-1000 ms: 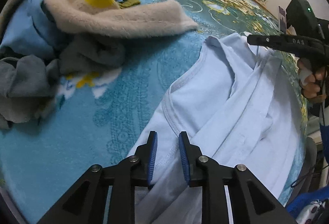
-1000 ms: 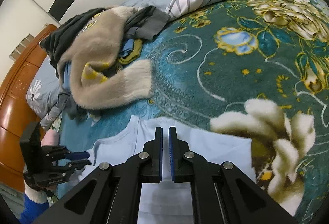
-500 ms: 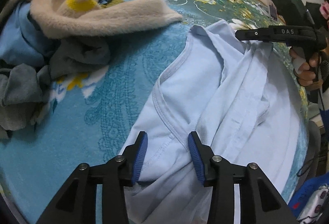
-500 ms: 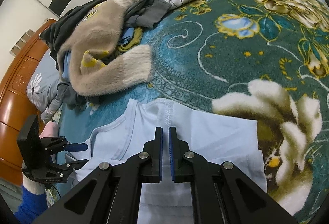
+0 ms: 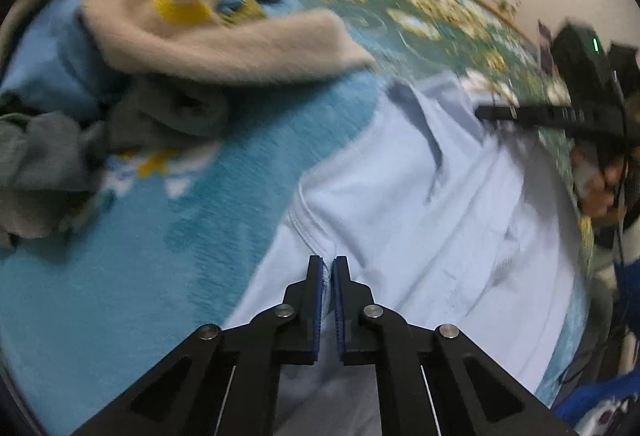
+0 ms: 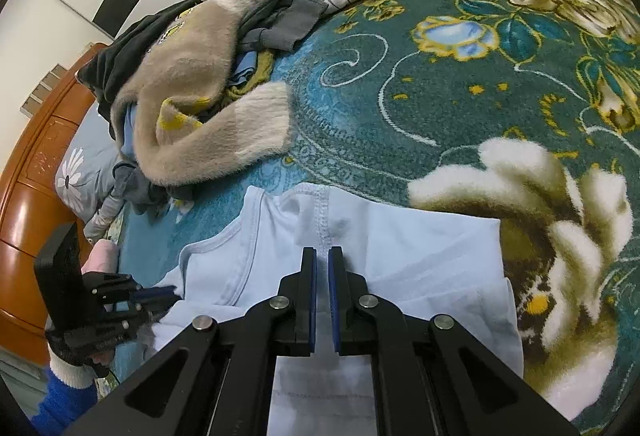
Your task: Fold clothes
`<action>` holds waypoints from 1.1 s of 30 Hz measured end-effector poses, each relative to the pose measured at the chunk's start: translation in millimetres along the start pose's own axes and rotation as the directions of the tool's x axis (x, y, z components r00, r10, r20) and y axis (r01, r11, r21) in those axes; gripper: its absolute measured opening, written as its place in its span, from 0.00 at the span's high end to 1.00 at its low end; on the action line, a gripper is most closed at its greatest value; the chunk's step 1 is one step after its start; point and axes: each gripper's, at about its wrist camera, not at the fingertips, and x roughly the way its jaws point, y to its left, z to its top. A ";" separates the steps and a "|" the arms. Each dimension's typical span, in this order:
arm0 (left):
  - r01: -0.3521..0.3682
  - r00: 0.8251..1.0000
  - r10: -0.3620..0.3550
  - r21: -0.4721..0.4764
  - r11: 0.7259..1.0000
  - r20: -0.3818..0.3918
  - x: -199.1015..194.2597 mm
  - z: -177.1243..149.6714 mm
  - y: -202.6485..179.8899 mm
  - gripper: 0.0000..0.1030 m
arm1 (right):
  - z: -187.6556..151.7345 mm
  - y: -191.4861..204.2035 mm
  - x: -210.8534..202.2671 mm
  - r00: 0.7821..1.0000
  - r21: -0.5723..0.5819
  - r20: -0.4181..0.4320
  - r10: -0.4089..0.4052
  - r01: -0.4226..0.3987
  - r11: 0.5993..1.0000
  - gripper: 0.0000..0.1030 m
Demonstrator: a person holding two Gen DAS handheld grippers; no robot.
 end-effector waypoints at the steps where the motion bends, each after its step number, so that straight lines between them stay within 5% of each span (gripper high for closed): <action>1: -0.006 1.000 0.006 -0.023 1.000 0.020 -3.9 2.2 6.2 0.95 | -0.2 0.0 -1.2 1.000 -0.002 0.002 0.000 0.000 1.000 0.95; 16: 0.012 0.995 0.013 -0.260 0.965 0.095 5.6 4.3 70.1 0.95 | 23.0 0.2 -6.6 0.998 -0.042 0.051 -0.029 0.031 0.999 0.95; 17: 0.011 0.995 0.014 -0.260 0.966 0.094 5.7 3.7 70.1 0.95 | 26.6 2.7 -5.4 0.998 -0.058 0.052 -0.028 0.031 0.998 0.85; 18: 0.009 0.996 0.015 -0.260 0.966 0.093 5.9 3.1 70.1 0.95 | 30.5 5.7 -4.1 0.998 -0.075 0.054 -0.026 0.030 0.997 0.62; 19: 0.008 0.995 0.017 -0.258 0.966 0.093 7.2 3.6 68.8 0.95 | 34.4 8.7 -2.7 0.998 -0.093 0.056 -0.024 0.029 0.995 0.54; 25: 0.013 0.995 0.014 -0.269 0.963 0.098 10.9 3.9 67.7 0.95 | 43.3 20.6 17.0 0.995 -0.164 0.012 -0.098 0.099 0.981 0.53; 28: 0.017 0.994 0.012 -0.269 0.963 0.108 8.6 3.2 67.7 0.95 | 38.9 15.7 20.2 0.996 -0.141 -0.001 -0.094 0.093 0.986 0.66; 30: 0.026 0.992 0.009 -0.265 0.964 0.127 4.4 3.5 66.9 0.95 | 36.2 14.6 17.2 0.998 -0.135 0.003 -0.069 0.069 0.988 0.95; 33: 0.035 0.989 0.005 -0.266 0.963 0.149 1.1 5.1 66.2 0.95 | 36.8 17.7 5.3 0.992 -0.146 0.072 -0.105 0.115 0.983 0.96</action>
